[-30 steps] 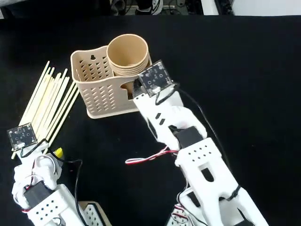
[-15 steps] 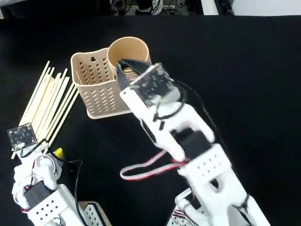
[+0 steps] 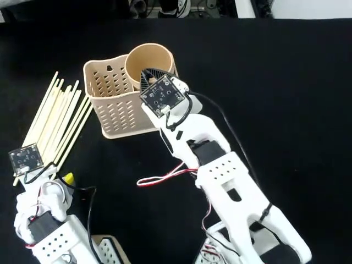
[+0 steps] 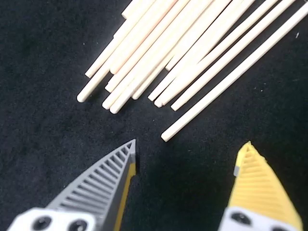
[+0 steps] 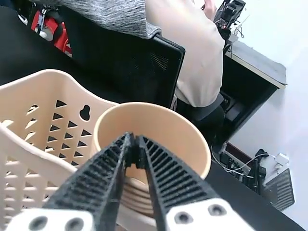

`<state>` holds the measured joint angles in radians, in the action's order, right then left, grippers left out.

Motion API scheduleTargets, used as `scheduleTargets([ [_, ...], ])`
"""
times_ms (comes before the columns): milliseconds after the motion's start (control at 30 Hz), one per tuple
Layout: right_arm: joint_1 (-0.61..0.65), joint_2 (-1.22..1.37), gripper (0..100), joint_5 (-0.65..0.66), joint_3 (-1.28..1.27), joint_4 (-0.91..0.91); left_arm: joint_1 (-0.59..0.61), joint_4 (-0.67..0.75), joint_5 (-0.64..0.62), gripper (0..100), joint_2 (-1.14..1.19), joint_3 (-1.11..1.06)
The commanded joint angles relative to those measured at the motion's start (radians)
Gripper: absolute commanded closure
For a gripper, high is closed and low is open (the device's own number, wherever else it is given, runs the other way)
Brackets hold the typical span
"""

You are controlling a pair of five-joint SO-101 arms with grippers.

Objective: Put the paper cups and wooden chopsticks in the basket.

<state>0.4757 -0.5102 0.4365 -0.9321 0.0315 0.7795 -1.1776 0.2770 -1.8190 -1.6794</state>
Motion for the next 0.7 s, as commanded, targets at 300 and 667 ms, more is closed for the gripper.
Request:
scheduleTargets([
  [300, -0.025, -0.394, 98.7, 0.005, -0.007, -0.21, -0.008, 0.011, 0.006, 68, -0.005, -0.015],
  [667, -0.44, -1.001, 98.6, 0.003, 0.067, -0.793, -0.019, 0.008, 0.066, 68, 0.006, 0.246],
])
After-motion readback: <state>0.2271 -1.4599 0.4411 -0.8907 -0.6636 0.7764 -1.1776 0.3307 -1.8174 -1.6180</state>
